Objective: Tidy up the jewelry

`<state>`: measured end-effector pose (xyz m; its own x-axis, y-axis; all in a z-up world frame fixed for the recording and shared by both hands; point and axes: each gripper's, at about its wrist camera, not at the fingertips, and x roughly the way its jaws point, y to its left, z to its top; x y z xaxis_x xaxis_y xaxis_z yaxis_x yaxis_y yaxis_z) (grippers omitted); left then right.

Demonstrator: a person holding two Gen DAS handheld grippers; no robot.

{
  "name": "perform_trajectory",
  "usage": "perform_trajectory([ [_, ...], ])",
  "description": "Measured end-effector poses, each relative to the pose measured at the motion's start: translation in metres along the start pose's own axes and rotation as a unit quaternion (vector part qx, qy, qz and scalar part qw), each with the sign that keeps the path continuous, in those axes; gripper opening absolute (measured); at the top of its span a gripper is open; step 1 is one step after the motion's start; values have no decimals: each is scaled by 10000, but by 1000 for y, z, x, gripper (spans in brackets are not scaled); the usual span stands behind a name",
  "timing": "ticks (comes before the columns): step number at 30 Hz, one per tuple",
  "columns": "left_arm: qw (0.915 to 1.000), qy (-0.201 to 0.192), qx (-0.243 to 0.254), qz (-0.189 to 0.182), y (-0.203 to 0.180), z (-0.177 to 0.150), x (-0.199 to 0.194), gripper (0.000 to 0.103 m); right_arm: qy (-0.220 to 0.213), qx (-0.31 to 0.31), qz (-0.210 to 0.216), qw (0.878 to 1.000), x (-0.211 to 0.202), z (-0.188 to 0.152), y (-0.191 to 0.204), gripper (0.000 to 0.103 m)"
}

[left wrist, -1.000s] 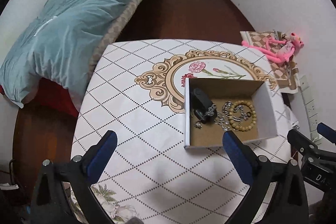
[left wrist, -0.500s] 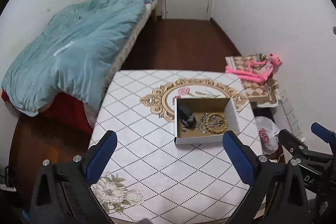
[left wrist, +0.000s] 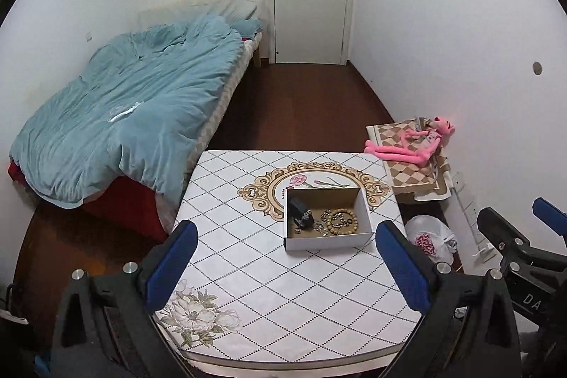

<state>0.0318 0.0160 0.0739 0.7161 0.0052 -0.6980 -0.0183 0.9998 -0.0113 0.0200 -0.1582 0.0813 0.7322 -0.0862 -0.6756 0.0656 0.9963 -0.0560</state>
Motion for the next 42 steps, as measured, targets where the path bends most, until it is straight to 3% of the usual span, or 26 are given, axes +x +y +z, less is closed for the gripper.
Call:
perform_trajectory([
  [12, 9999, 92, -47, 30, 2, 5, 1, 102, 64, -2, 37, 10000, -8, 2, 5, 103],
  [31, 9965, 795, -7, 261, 2, 22, 81, 102, 695, -17, -94, 9975, 86, 34, 5, 103],
  [42, 9933, 1148, -2, 126, -2, 23, 101, 102, 962, -42, -48, 9953, 109, 34, 5, 103],
])
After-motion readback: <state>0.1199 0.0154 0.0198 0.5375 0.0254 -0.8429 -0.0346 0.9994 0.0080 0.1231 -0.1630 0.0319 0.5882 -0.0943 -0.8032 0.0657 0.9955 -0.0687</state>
